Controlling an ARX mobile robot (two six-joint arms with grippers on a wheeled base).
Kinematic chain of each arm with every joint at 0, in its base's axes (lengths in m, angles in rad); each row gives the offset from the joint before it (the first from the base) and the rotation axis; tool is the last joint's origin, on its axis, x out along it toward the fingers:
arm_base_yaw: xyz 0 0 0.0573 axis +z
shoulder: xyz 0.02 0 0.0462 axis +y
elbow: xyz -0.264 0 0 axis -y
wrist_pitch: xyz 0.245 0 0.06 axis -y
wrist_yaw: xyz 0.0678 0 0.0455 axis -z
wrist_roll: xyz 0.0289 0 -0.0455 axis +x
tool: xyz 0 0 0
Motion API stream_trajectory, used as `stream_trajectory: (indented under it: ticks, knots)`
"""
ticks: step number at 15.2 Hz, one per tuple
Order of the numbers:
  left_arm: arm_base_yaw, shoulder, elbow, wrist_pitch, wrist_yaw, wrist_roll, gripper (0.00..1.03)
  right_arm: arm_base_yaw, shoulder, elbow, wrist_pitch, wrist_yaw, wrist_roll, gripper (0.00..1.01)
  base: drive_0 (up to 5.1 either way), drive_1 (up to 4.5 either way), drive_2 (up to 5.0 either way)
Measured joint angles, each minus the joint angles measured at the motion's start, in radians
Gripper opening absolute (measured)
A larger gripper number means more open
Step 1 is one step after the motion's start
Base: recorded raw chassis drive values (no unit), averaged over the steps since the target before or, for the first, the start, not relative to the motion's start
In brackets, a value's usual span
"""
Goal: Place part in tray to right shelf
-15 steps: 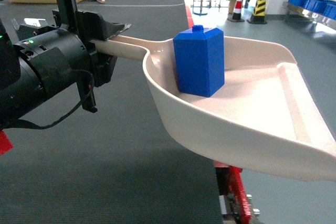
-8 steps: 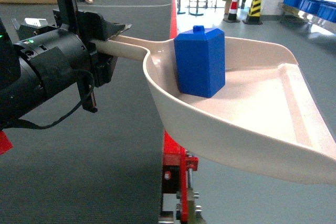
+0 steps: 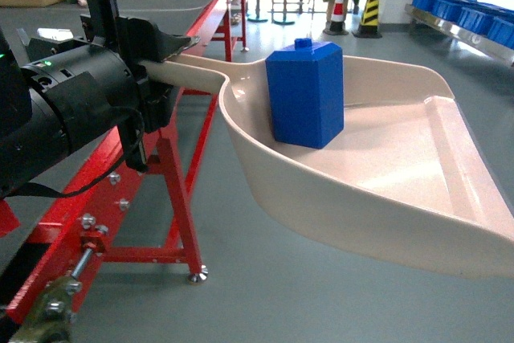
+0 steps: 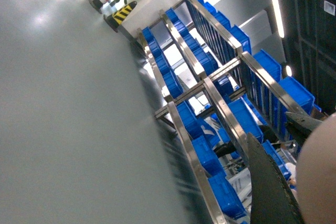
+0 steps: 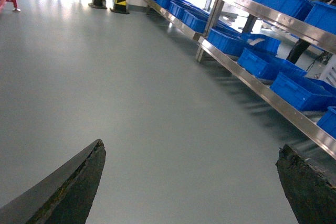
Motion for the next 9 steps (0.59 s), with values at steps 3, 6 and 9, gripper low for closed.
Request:
stream_trajectory:
  ticks: [3,6,9]
  knots:
    - [0.000,0.000,0.000,-0.003,0.000,0.000,0.12,0.000,-0.001,0.000,0.000,0.000,0.000,0.98,4.9,-2.52,-2.5]
    - [0.000,0.000,0.000,-0.005,0.001,0.000,0.12,0.000,0.000,0.000,0.000,0.000,0.000,0.98,4.9,-2.52,-2.5]
    - [0.000,0.000,0.000,0.000,0.000,-0.001,0.12,0.000,-0.001,0.000,0.002,0.000,0.000,0.98,4.9,-2.52,-2.5]
